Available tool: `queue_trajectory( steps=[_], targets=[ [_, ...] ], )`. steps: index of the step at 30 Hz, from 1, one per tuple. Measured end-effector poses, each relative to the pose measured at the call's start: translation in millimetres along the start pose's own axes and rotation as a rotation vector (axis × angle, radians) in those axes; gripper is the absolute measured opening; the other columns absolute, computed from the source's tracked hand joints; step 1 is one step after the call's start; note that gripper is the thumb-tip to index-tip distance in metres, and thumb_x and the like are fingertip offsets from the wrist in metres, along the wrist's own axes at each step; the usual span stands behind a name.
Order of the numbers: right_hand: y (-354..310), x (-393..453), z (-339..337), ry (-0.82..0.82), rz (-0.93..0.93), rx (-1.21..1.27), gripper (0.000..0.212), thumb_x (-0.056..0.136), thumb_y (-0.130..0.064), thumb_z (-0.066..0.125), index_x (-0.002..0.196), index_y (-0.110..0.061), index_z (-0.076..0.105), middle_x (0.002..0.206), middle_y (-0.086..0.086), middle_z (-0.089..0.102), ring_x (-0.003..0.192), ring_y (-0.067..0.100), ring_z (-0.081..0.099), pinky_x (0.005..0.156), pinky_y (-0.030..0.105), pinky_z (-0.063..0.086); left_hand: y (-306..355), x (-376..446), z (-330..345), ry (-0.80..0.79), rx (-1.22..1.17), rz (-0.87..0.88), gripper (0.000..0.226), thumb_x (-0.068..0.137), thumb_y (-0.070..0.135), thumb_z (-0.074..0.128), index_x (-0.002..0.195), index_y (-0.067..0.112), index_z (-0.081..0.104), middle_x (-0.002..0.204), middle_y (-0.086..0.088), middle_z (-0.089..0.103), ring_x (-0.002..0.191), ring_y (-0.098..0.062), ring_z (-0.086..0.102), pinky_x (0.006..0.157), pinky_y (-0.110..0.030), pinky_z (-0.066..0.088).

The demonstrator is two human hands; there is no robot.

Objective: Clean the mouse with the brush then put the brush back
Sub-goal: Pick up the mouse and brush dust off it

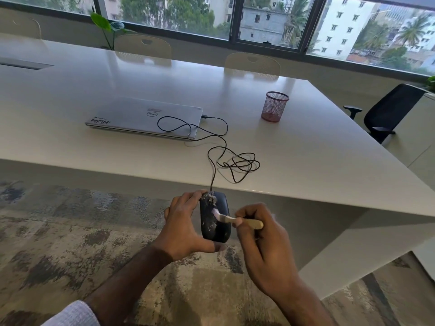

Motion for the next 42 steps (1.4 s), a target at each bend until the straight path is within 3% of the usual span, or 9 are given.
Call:
queue_trajectory(
  steps=[3,9,12,15,22,27,35,39,42],
  targets=[
    [-2.2,-2.3,4.3,-0.077,-0.024,0.005,0.005,0.098,-0.032,0.051,0.095,-0.032,0.055,0.077,-0.023,0.056,0.067,0.004,0.054,0.061,0.013,0.034,-0.1,0.5,0.5,-0.007,-0.008,-0.007,0.129,0.033,0.072,0.080,0.150,0.038,0.036,0.138,0.014,0.045,0.128,-0.011,0.035,0.097,-0.031,0.025],
    [1.8,-2.1,-2.1,0.090,-0.019,0.073,0.006,0.096,-0.030,0.052,0.094,-0.034,0.056,0.072,-0.022,0.055,0.059,0.000,0.049,0.059,0.018,0.033,-1.7,1.2,-2.2,0.008,-0.018,-0.016,0.130,0.031,0.071,0.084,0.148,0.038,0.038,0.138,0.015,0.045,0.127,-0.011,0.035,0.097,-0.032,0.029],
    [0.2,-3.1,-0.2,0.026,-0.036,0.021,0.009,0.097,-0.027,0.053,0.092,-0.034,0.054,0.074,-0.023,0.055,0.063,0.001,0.051,0.062,0.013,0.033,-1.9,1.7,-3.6,0.010,-0.025,-0.022,0.131,0.032,0.071,0.083,0.150,0.036,0.038,0.139,0.015,0.044,0.128,-0.010,0.034,0.100,-0.036,0.032],
    [-3.3,-6.9,6.6,-0.064,-0.056,0.037,0.005,0.098,-0.031,0.052,0.095,-0.031,0.056,0.079,-0.024,0.056,0.068,0.005,0.054,0.063,0.018,0.036,-0.6,2.1,-2.8,0.010,-0.042,-0.020,0.128,0.034,0.067,0.083,0.150,0.038,0.037,0.135,0.017,0.043,0.125,-0.009,0.035,0.104,-0.040,0.038],
    [3.1,-6.9,-0.1,0.133,-0.031,0.050,0.007,0.094,-0.031,0.052,0.094,-0.038,0.056,0.075,-0.021,0.057,0.062,0.002,0.051,0.061,0.021,0.036,-1.3,1.7,-5.2,0.009,-0.034,-0.023,0.131,0.032,0.070,0.084,0.150,0.036,0.037,0.138,0.012,0.045,0.128,-0.014,0.037,0.104,-0.040,0.036],
    [2.1,-8.2,4.8,-0.015,-0.051,0.049,0.007,0.096,-0.026,0.055,0.091,-0.032,0.056,0.074,-0.023,0.055,0.062,0.002,0.052,0.061,0.013,0.033,1.1,0.5,-6.6,-0.015,-0.042,-0.027,0.131,0.034,0.070,0.083,0.151,0.035,0.037,0.139,0.012,0.046,0.128,-0.014,0.037,0.106,-0.044,0.038],
    [4.5,-9.3,-3.6,0.123,-0.056,0.148,0.006,0.093,-0.026,0.055,0.090,-0.031,0.057,0.074,-0.006,0.060,0.059,0.011,0.053,0.052,0.021,0.041,0.3,-0.4,-8.6,-0.003,-0.028,-0.018,0.129,0.033,0.069,0.084,0.149,0.036,0.038,0.133,0.012,0.047,0.125,-0.011,0.037,0.108,-0.045,0.036],
    [1.8,-13.7,5.9,-0.006,-0.040,0.148,0.004,0.094,-0.027,0.056,0.091,-0.030,0.058,0.075,-0.017,0.058,0.062,0.006,0.053,0.058,0.014,0.036,1.4,-0.9,-8.0,-0.008,-0.043,-0.025,0.132,0.034,0.071,0.083,0.152,0.034,0.036,0.137,0.011,0.046,0.127,-0.012,0.036,0.110,-0.046,0.036],
    [0.2,-15.3,4.5,0.036,-0.054,0.159,0.005,0.093,-0.027,0.056,0.092,-0.031,0.059,0.076,-0.020,0.059,0.063,0.005,0.054,0.059,0.015,0.038,3.7,-1.7,-8.0,-0.012,-0.047,-0.020,0.131,0.034,0.070,0.082,0.152,0.034,0.036,0.136,0.012,0.045,0.127,-0.012,0.036,0.110,-0.047,0.036]
  ],
)
Point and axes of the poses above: each hand's wrist, its own x-axis towards the middle knuckle, its own z-axis out of the palm, y = z × x, the point moved 1 cm from there along x, towards the middle knuckle
